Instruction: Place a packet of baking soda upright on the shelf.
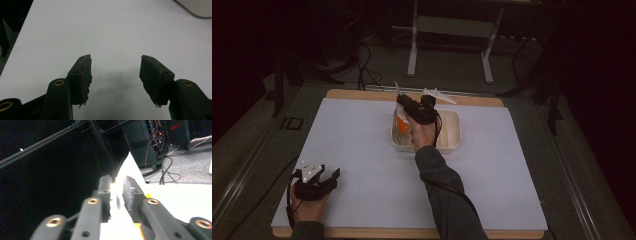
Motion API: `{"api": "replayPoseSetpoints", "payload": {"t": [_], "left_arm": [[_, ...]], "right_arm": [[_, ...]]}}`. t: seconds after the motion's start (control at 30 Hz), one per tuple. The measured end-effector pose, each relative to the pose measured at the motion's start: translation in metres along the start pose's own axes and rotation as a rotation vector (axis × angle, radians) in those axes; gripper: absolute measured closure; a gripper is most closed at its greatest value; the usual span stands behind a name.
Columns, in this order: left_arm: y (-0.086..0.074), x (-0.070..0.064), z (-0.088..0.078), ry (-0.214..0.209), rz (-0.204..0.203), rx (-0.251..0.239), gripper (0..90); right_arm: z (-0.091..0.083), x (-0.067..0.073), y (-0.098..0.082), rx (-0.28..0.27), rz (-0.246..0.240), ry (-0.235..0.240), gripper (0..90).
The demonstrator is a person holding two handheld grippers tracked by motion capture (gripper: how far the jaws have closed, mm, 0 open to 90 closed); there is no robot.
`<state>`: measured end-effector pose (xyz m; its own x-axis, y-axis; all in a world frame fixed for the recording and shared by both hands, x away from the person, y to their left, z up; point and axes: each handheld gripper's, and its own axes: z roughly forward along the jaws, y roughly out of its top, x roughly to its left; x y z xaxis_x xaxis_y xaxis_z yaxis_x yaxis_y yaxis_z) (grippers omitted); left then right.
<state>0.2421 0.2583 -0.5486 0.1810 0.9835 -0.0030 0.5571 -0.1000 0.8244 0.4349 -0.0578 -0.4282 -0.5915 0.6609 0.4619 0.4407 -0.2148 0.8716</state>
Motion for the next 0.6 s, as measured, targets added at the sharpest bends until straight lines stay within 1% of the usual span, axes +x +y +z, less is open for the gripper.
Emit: {"api": "replayPoseSetpoints", "payload": {"t": [0.07,0.1,0.17,0.27,0.4,0.47,0.53,0.6], "left_arm": [[0.000,0.000,0.000,0.002,0.000,0.003,42.7],[0.000,0.000,0.000,0.003,0.003,0.006,42.7],[0.000,0.000,0.001,0.004,0.004,0.006,42.7],[0.000,0.000,0.001,0.007,0.007,0.007,42.7],[0.000,0.000,0.001,0.009,0.004,0.005,42.8],[0.001,0.000,0.001,0.010,0.005,0.007,42.8],[0.001,-0.001,0.001,0.010,0.007,0.008,42.8],[0.001,-0.001,0.001,0.010,0.009,0.007,42.8]], "right_arm": [[-0.002,0.000,-0.001,0.015,0.004,0.018,68.5],[-0.004,-0.001,-0.001,0.021,-0.009,0.036,65.8],[-0.008,0.001,-0.001,0.038,-0.033,0.057,61.1],[-0.014,0.002,0.001,0.059,-0.070,0.061,58.2],[-0.022,0.002,0.003,0.092,-0.072,0.068,58.1],[-0.027,0.004,0.005,0.096,-0.098,0.072,57.6],[-0.031,0.006,0.008,0.109,-0.112,0.079,57.6],[-0.035,0.009,0.010,0.118,-0.130,0.075,57.6]]}}
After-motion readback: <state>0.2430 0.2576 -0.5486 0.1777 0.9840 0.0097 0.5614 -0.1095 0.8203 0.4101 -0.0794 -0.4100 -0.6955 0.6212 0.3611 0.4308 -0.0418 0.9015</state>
